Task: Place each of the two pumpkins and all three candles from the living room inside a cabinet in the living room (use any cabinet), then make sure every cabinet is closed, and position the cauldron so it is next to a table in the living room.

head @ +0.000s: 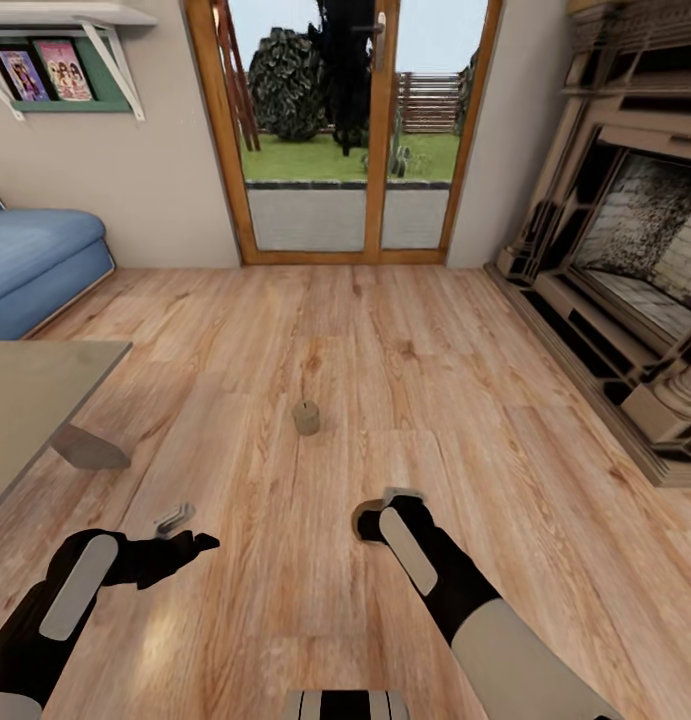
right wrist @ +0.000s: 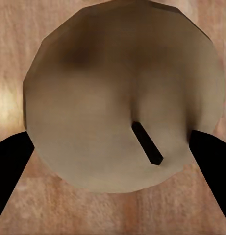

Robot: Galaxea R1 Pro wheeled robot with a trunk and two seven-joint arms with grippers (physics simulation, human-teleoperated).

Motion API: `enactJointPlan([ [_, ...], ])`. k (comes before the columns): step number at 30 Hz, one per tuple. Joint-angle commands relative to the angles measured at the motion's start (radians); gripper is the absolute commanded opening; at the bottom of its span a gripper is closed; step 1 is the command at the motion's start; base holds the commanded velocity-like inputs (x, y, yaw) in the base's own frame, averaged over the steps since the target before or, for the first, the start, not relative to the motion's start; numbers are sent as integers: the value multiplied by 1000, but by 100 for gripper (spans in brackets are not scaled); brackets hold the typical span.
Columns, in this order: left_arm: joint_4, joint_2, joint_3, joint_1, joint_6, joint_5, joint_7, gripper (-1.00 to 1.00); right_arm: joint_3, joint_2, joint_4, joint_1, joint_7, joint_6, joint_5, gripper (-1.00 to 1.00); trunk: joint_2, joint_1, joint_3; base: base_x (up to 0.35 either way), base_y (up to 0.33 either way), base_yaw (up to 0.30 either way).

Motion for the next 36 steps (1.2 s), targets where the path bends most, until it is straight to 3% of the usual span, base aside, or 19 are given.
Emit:
enactJointPlan([
  [1, 0, 0, 0, 0, 2, 0, 0, 100, 0, 0, -10, 0, -27, 3, -5, -100, 0, 0, 4, 0, 0, 0],
  [6, -10, 2, 1, 0, 8, 1, 1, 100, -1, 0, -32, 0, -114, 7, -15, -100, 1, -3, 23, 0, 0, 0],
  [14, -9, 6, -16, 0, 10, 1, 30, 100, -1, 0, -37, 0, -132, 7, -16, -100, 3, -6, 56, 0, 0, 0],
  [21, -10, 9, -92, -1, 12, 1, 37, 100, 0, 0, -38, 0, -131, 8, -17, -100, 19, -16, 88, 0, 0, 8],
  [29, -20, 12, -103, -2, 13, 1, 37, 100, 0, 0, -38, 0, -130, 2, -16, -100, 19, -16, 89, 24, 0, 0],
  [36, -21, 12, -104, -2, 13, 1, 37, 100, 1, 0, -38, 0, -127, 1, -17, -100, 19, -16, 89, 285, 0, 0],
])
